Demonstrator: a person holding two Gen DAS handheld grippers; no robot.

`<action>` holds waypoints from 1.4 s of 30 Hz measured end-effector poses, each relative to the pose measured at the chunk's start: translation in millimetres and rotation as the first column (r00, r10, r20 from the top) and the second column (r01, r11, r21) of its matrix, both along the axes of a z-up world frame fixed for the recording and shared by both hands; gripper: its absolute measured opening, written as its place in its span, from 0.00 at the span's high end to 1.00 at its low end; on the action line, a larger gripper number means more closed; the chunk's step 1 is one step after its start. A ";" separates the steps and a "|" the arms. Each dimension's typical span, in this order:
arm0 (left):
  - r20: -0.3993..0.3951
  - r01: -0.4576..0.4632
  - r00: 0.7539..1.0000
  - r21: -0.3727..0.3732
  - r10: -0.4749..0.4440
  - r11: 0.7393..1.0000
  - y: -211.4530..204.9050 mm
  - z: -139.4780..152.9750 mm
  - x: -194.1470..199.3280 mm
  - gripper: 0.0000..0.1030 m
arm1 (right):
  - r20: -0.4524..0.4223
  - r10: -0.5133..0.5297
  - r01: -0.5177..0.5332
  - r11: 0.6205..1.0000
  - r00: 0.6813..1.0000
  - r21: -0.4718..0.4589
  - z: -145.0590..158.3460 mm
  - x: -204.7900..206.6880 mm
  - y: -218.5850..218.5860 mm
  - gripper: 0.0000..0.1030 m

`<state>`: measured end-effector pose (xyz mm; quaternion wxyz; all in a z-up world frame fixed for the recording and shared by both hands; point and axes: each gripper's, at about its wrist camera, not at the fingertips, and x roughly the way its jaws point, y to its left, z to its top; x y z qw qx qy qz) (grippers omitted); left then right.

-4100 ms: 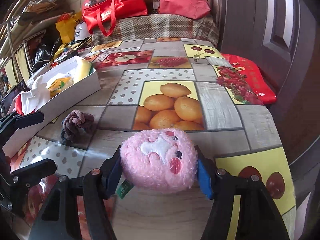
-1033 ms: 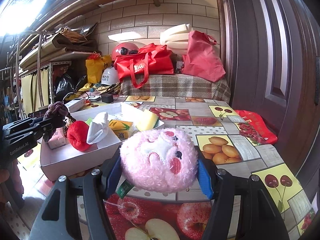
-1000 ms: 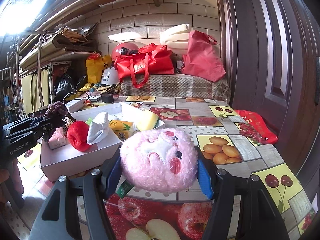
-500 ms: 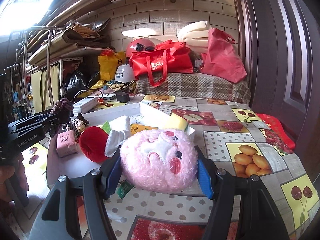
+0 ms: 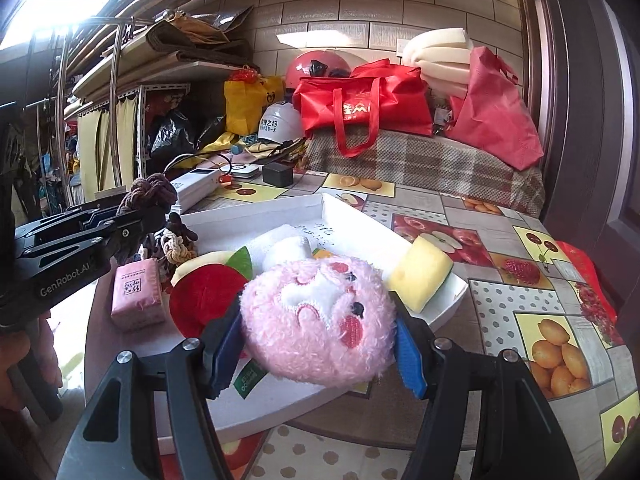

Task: Organize soft objects
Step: 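Carry the knotted rope over the tray with the left gripper while the right gripper carries the plush ball, then open the left gripper to drop the knotted rope in the tray while the right gripper releases the plush ball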

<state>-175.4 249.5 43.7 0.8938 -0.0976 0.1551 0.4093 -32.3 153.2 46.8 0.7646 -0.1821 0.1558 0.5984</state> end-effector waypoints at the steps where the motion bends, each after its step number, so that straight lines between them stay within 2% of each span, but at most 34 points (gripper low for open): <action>1: -0.002 -0.003 1.000 -0.003 0.003 1.000 2.5 -0.3 0.6 0.83 | -0.003 -0.001 0.001 1.000 1.000 -0.004 -0.2 1.2 3.8 0.36; 19: -0.015 -0.027 1.000 -0.028 0.027 0.999 33.6 -0.4 15.0 0.83 | -0.103 -0.080 0.081 0.997 0.991 0.007 0.6 32.6 50.8 0.36; 23: -0.031 -0.017 0.999 -0.034 0.016 0.999 36.4 -1.1 19.8 0.83 | -0.108 -0.089 0.091 0.996 0.990 0.008 0.9 36.2 59.1 0.36; 29: -0.050 -0.001 0.999 -0.093 -0.003 0.996 48.5 -4.5 25.5 0.83 | -0.114 -0.102 0.102 0.995 0.988 -0.002 0.4 40.5 69.0 0.36; 34: -0.056 -0.002 0.998 -0.083 -0.003 0.997 45.3 -4.0 27.3 0.82 | -0.101 -0.104 0.105 0.994 0.989 0.007 1.2 38.0 66.4 0.33; 36: -0.057 -0.013 0.998 -0.053 0.010 0.999 40.5 -2.5 26.7 0.70 | -0.086 -0.113 0.115 0.993 0.990 0.020 2.4 35.2 64.0 0.31; 37: -0.059 -0.021 0.998 -0.034 0.019 0.999 37.2 -1.5 26.3 0.53 | -0.078 -0.114 0.117 0.993 0.990 0.030 3.2 33.5 62.1 0.25; 38: -0.059 -0.028 0.998 -0.008 0.027 1.000 33.1 -0.4 25.7 0.36 | -0.069 -0.116 0.119 0.992 0.991 0.041 4.0 31.9 60.4 0.15; 41: -0.064 -0.040 0.997 0.058 0.044 0.998 22.1 1.9 25.9 0.15 | -0.044 -0.124 0.127 0.990 0.991 0.069 6.4 27.8 56.2 0.15; 42: -0.070 -0.047 0.996 0.074 0.053 0.996 19.8 2.3 26.5 0.13 | -0.039 -0.127 0.130 0.989 0.991 0.075 7.0 27.1 55.3 0.15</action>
